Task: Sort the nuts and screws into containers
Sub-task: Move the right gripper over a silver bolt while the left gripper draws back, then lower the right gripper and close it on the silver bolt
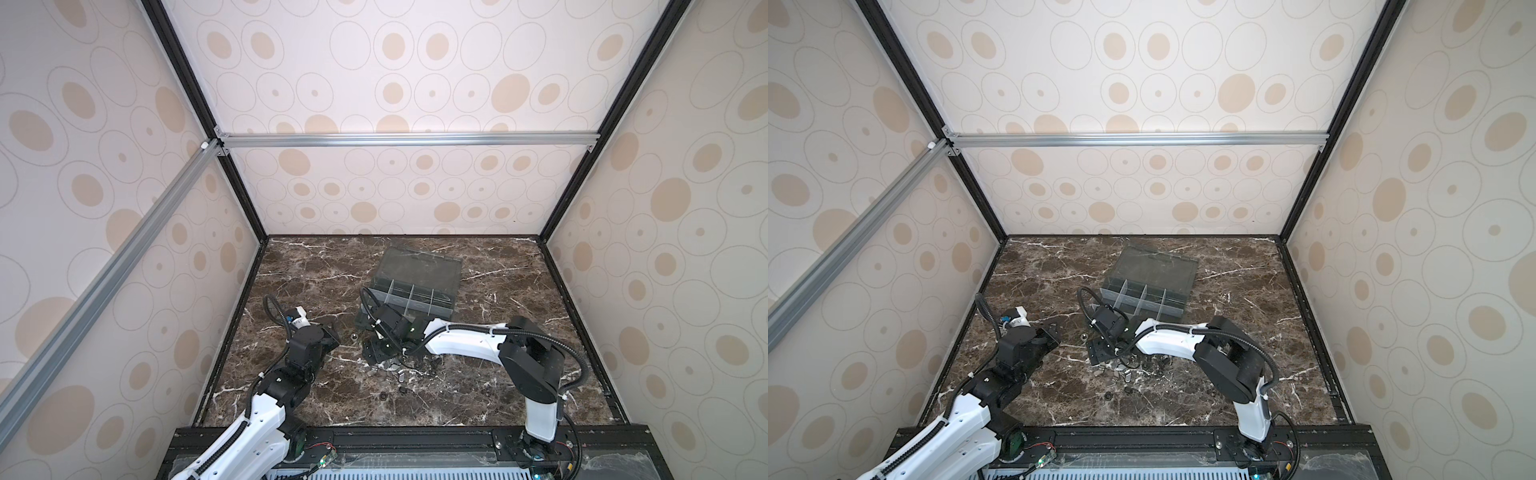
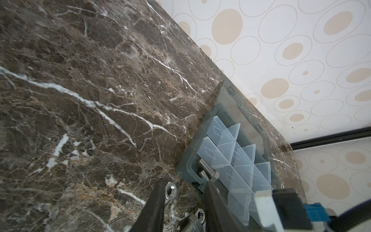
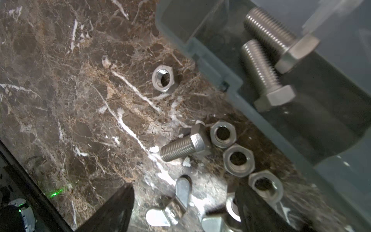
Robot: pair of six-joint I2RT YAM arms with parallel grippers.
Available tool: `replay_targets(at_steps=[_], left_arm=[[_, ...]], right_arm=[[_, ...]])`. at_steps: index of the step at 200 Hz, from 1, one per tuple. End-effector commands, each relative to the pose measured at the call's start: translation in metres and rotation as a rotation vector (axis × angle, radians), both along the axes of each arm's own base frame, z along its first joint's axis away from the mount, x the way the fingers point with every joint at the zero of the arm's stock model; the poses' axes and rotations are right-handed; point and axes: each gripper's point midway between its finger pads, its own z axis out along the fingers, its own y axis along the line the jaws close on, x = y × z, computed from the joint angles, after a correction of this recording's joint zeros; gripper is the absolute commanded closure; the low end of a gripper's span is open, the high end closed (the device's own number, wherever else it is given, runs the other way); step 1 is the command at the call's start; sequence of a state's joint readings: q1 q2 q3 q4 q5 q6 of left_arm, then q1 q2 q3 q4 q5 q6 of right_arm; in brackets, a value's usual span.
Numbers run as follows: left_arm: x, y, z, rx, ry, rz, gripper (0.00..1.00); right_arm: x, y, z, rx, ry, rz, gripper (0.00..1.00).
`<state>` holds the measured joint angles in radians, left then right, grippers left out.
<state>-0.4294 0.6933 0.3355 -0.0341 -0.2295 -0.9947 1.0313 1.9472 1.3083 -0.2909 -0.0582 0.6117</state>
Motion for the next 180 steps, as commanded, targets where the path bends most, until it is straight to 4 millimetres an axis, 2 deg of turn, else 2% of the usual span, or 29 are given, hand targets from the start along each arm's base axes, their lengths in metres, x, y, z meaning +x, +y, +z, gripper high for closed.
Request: replay_targets(at_steps=[1, 33, 75, 117, 180], left_arm=[[-0.002, 0.010, -0.002, 0.028, 0.008, 0.033, 0.66], [-0.003, 0.010, -0.005, 0.028, 0.018, 0.028, 0.66], [-0.004, 0.011, -0.005, 0.022, 0.016, 0.031, 0.66], [-0.004, 0.013, -0.003, 0.020, 0.012, 0.034, 0.66], [-0.007, 0.016, -0.002, 0.024, 0.002, 0.046, 0.66]], right_arm=[[-0.004, 0.011, -0.003, 0.006, 0.027, 0.021, 0.22], [-0.002, 0.016, -0.007, 0.005, 0.028, 0.029, 0.28], [-0.002, 0.026, -0.013, 0.004, 0.052, 0.048, 0.32], [0.006, 0.033, -0.017, -0.029, 0.036, 0.060, 0.33], [0.018, 0.024, -0.031, -0.183, -0.021, 0.049, 0.42]])
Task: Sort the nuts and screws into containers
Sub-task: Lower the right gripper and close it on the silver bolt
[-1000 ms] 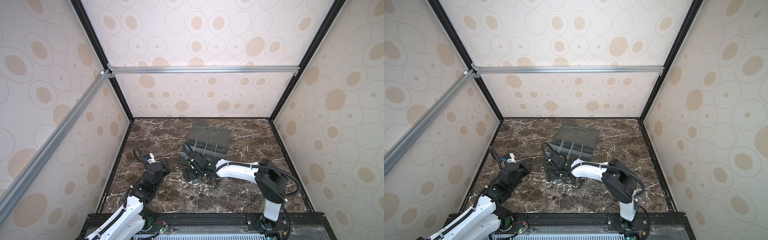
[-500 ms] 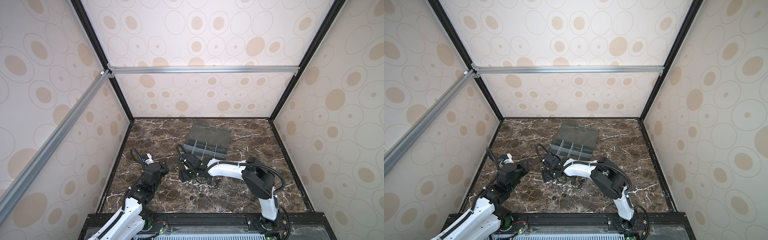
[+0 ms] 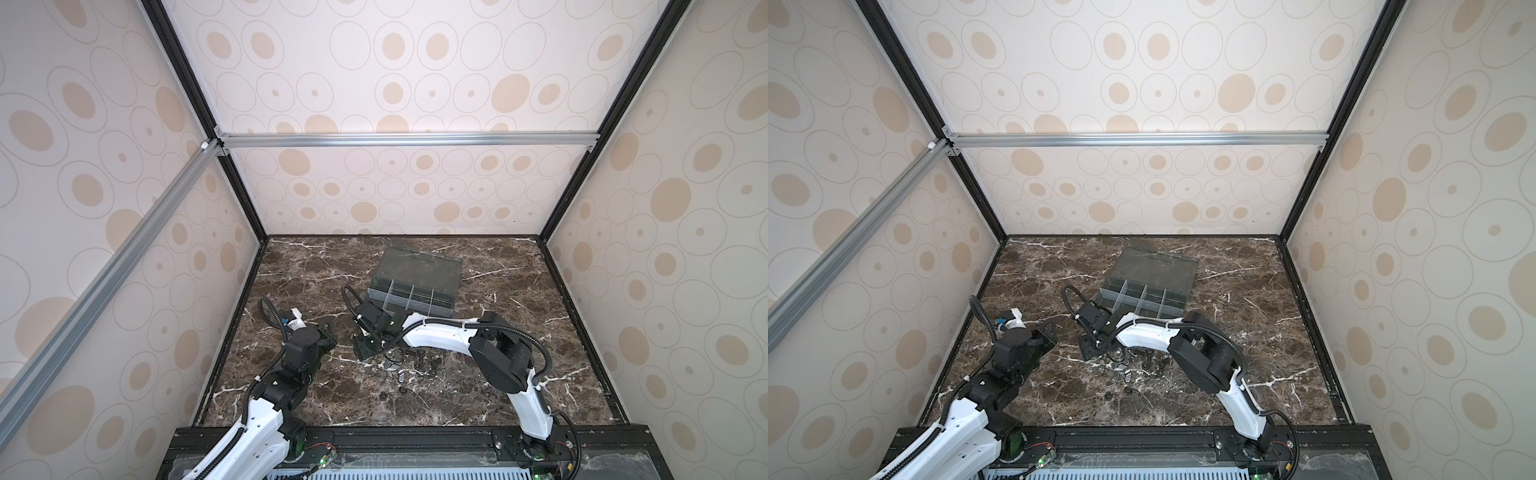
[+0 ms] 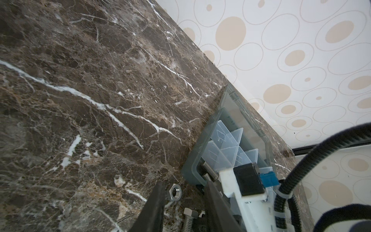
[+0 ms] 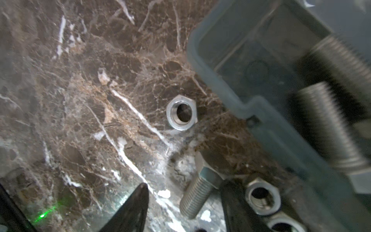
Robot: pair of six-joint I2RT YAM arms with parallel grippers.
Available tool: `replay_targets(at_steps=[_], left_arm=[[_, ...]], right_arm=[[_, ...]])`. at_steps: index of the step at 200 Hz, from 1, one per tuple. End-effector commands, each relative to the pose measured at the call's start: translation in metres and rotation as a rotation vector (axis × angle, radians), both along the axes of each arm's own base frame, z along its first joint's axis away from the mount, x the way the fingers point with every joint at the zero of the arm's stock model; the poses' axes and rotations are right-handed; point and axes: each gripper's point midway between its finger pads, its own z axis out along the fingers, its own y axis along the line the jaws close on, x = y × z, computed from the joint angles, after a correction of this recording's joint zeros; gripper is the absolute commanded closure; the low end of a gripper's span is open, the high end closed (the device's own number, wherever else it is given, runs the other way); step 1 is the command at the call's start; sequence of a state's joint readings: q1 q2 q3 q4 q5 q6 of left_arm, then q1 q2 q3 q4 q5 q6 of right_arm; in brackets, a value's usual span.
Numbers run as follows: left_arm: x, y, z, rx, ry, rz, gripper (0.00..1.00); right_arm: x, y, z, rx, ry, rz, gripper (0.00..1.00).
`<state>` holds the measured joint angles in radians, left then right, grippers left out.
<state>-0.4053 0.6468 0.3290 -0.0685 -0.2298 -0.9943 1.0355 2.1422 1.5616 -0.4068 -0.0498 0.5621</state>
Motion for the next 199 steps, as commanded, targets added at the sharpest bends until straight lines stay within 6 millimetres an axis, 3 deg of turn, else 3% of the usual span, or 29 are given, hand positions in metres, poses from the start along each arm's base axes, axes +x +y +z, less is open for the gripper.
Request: replay_targets(at_steps=[1, 35, 134, 199], left_arm=[[-0.003, 0.007, -0.004, 0.025, 0.007, 0.022, 0.66], [-0.002, 0.007, -0.003, 0.022, 0.003, 0.019, 0.66], [-0.002, 0.006, -0.006, 0.014, 0.006, 0.016, 0.66], [-0.003, 0.006, -0.008, 0.010, 0.011, 0.017, 0.66]], right_arm=[[-0.001, -0.009, -0.014, -0.121, -0.025, 0.006, 0.42], [-0.005, -0.015, -0.025, -0.196, -0.034, 0.017, 0.50], [-0.007, -0.028, -0.034, -0.272, -0.050, 0.010, 0.77], [-0.009, -0.024, -0.026, -0.225, -0.053, 0.022, 0.84]])
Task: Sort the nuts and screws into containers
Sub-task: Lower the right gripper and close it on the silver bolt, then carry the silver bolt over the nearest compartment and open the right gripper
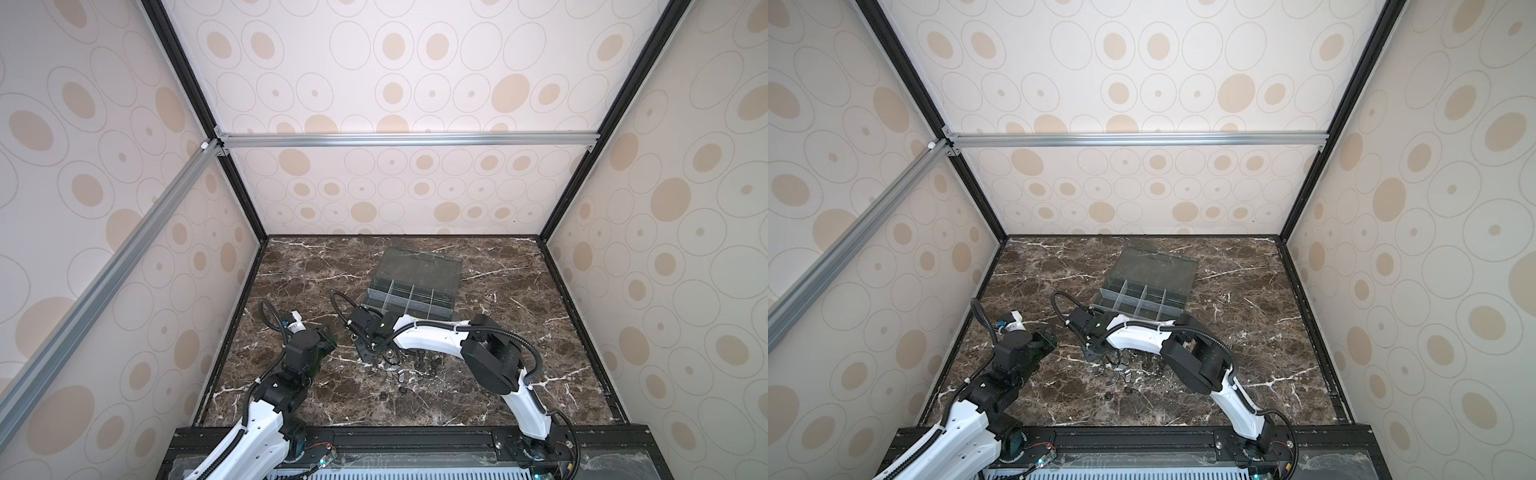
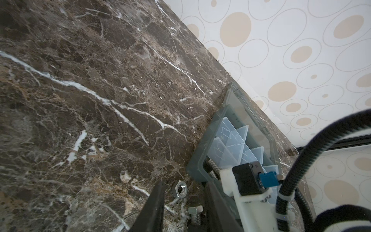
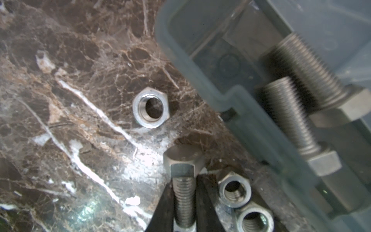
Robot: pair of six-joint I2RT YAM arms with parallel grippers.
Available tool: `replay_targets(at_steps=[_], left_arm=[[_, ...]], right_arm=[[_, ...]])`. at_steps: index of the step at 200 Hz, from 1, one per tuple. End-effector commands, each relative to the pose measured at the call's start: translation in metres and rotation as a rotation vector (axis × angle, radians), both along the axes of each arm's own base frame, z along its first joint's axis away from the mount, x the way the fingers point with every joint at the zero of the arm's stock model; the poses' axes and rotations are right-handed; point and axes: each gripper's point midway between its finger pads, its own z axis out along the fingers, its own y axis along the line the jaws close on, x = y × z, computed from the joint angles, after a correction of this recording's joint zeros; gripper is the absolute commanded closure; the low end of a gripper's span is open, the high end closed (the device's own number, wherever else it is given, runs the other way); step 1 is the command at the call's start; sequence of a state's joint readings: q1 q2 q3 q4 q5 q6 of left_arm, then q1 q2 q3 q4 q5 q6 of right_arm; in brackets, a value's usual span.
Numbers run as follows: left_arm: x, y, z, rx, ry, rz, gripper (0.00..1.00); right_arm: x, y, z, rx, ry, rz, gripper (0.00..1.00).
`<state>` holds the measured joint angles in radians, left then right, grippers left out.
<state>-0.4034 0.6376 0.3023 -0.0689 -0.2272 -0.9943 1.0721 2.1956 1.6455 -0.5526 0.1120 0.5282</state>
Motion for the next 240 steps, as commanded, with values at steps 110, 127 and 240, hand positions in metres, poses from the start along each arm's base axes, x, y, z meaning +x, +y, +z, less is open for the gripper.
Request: replay_targets(at_steps=[110, 127, 240], left_arm=[[-0.001, 0.004, -0.002, -0.014, -0.001, 0.020, 0.66], [-0.001, 0.004, -0.002, -0.016, 0.000, 0.019, 0.65], [0.004, -0.007, -0.009, -0.037, 0.012, -0.025, 0.65]], right_arm=[[0.003, -0.002, 0.069, 0.049, -0.122, 0.081, 0.87], [0.010, -0.004, 0.087, 0.048, -0.167, 0.099, 0.87], [0.076, -0.063, 0.086, -0.163, -0.278, 0.108, 0.87]])
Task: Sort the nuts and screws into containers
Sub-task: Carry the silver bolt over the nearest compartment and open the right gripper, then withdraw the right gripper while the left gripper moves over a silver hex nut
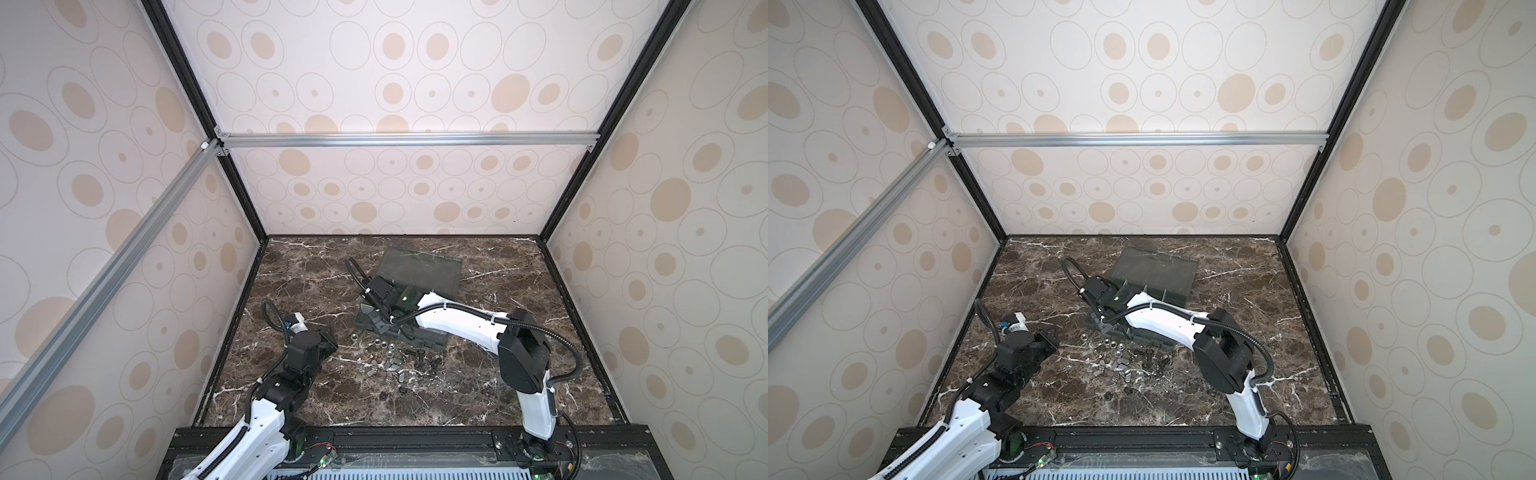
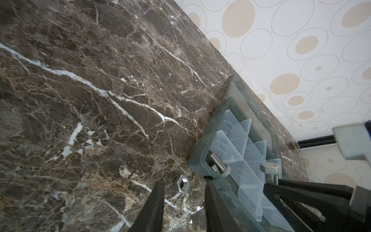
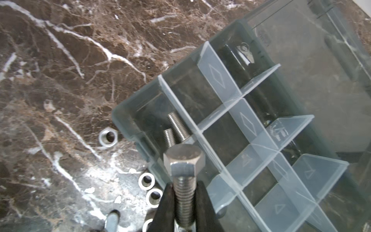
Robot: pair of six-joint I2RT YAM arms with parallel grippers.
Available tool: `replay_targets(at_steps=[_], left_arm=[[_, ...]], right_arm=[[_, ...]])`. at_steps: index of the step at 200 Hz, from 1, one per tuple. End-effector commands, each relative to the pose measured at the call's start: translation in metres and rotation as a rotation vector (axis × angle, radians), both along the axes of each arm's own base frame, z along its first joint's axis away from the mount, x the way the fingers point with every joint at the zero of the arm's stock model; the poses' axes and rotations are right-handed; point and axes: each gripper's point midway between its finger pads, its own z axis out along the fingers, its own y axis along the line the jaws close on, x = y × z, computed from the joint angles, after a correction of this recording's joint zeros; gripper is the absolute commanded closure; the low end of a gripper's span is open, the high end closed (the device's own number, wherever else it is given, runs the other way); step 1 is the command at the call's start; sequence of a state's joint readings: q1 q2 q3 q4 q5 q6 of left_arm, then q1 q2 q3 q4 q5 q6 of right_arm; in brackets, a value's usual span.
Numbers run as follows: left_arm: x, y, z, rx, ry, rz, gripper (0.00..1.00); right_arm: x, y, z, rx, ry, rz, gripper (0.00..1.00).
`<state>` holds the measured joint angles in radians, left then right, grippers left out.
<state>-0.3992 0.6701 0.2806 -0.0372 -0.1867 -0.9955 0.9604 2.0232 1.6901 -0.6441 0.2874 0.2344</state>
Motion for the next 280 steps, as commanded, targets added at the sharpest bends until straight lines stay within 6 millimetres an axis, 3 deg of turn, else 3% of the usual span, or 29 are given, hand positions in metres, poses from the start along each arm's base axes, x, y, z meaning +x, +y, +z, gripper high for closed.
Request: replay_targets(at_steps=[1, 35, 110, 155, 186, 280], left_arm=[[0.004, -0.001, 0.003, -0.028, -0.016, 0.006, 0.65], [0.005, -0.002, 0.002, -0.026, -0.012, 0.003, 0.65], [0.006, -0.004, -0.002, -0.028, -0.005, -0.001, 0.65], [0.007, -0.004, -0.002, -0.034, -0.009, 0.003, 0.65], [0.006, -0.004, -0.003, -0.035, -0.006, 0.001, 0.65], [0.006, -0.007, -0.005, -0.041, 0.003, -0.012, 0.65]], right_arm=[[0.006, -0.012, -0.010, -0.077, -0.007, 0.023, 0.87], [0.012, -0.020, -0.018, -0.100, 0.006, 0.016, 0.87], [0.003, -0.023, -0.031, -0.080, 0.047, -0.007, 0.86], [0.001, -0.024, -0.032, -0.071, 0.053, -0.016, 0.75], [0.002, -0.025, -0.029, -0.066, 0.046, -0.025, 0.66], [0.001, -0.030, -0.004, -0.001, 0.016, -0.060, 0.61]])
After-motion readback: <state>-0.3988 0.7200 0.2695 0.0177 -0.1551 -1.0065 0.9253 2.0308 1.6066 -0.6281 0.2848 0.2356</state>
